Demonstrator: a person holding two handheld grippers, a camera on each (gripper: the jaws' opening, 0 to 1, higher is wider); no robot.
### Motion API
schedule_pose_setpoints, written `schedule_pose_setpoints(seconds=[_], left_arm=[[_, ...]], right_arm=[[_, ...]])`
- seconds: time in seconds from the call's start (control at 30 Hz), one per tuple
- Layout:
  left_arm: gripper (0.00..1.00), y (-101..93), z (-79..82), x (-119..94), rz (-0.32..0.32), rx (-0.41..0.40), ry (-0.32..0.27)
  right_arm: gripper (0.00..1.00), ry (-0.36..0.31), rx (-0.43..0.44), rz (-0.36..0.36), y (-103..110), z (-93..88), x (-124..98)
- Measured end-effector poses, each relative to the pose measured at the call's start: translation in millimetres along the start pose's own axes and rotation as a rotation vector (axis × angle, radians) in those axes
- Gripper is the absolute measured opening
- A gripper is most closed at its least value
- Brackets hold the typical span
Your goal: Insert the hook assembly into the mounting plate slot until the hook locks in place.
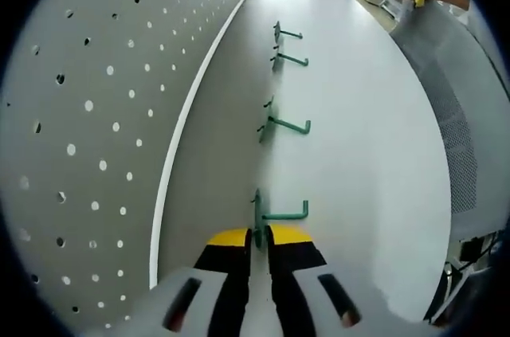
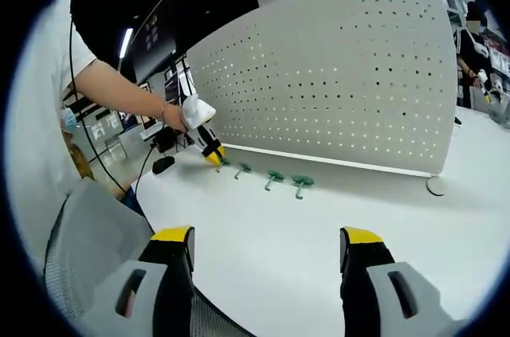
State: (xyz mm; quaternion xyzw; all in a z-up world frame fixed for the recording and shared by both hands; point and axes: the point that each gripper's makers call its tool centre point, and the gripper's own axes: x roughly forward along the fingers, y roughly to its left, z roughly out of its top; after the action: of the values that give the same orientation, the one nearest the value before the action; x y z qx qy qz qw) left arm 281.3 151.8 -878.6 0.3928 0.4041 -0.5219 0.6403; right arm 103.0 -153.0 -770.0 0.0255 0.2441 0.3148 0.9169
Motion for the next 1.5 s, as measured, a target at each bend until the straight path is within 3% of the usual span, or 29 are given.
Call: schedule_pose_setpoints(seconds=[0.77,1.5], left_arm=[[0.02,2.4,-0.4,1,0.041,0.042,0.036],[0.02,12.6,26.0,-24,0.161,-0.032,-0.133]], right_arm=[[0.71,-0.009,-0.001,0.001,1,1.9,0],[0.71,-0.017,-0.014,0.005,2,7.1,1]])
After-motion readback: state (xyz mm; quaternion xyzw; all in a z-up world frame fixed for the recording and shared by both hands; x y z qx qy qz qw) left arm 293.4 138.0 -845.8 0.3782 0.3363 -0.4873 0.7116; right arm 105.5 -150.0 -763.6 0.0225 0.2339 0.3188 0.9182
